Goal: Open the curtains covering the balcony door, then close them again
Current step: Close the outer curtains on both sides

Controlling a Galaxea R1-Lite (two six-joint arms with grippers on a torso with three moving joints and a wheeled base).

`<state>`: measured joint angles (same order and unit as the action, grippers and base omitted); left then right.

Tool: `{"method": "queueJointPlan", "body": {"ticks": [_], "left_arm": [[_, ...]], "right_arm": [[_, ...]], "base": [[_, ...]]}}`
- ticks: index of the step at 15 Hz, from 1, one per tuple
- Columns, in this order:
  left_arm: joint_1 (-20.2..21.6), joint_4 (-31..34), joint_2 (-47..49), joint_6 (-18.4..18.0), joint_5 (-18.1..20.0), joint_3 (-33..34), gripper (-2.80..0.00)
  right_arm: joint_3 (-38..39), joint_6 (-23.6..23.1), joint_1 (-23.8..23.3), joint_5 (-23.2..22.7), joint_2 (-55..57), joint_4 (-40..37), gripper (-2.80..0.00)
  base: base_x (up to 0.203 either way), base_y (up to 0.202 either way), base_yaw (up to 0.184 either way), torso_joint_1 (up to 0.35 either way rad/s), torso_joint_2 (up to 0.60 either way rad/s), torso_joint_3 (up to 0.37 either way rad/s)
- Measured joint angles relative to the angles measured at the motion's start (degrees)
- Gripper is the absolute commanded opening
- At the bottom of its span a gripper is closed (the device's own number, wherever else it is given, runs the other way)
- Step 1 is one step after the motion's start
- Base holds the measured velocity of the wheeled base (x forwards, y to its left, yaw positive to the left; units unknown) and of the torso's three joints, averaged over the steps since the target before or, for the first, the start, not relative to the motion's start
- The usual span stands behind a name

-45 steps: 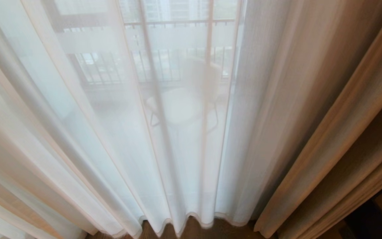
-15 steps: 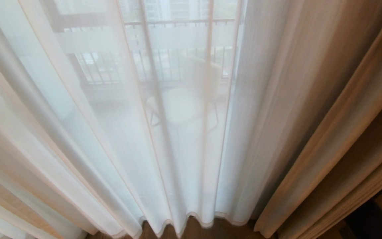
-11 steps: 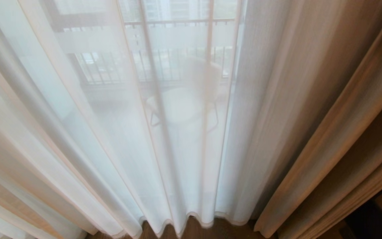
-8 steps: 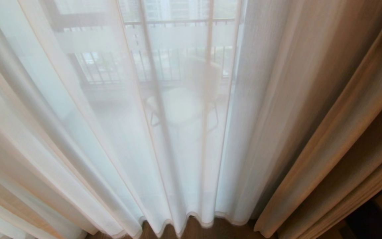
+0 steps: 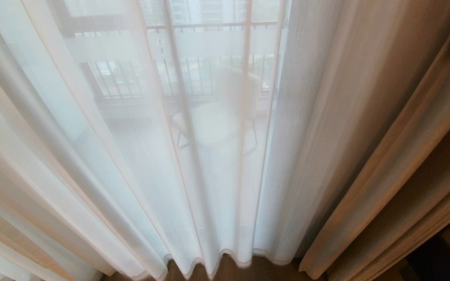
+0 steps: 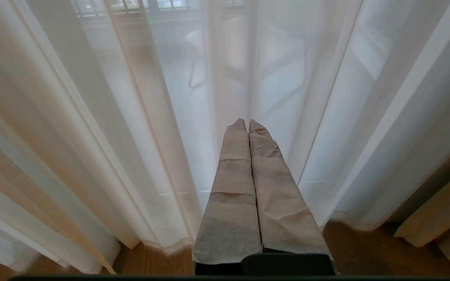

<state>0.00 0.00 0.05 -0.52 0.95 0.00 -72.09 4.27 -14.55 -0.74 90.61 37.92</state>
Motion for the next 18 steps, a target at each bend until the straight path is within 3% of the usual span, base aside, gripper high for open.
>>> {"method": "queueJointPlan", "body": {"ticks": [3,4,18], "left_arm": [[0.0,0.0,0.0,0.0,0.01,0.0,-2.8],[0.0,0.0,0.0,-0.01,0.01,0.0,-2.8],[0.0,0.0,-0.02,0.0,0.03,0.0,-2.8]], "right_arm": [[-2.23,0.94,-0.39,0.0,1.66,0.0,0.0],[-2.73,0.94,-0.44,0.0,2.14,0.0,-2.8],[-3.26,1.95,0.14,-0.2,1.67,-0.55,-2.8]], "base": [[0.0,0.0,0.0,0.0,0.0,0.0],[0.0,0.0,0.0,0.0,0.0,0.0],[0.0,0.0,0.0,0.0,0.0,0.0]]}}
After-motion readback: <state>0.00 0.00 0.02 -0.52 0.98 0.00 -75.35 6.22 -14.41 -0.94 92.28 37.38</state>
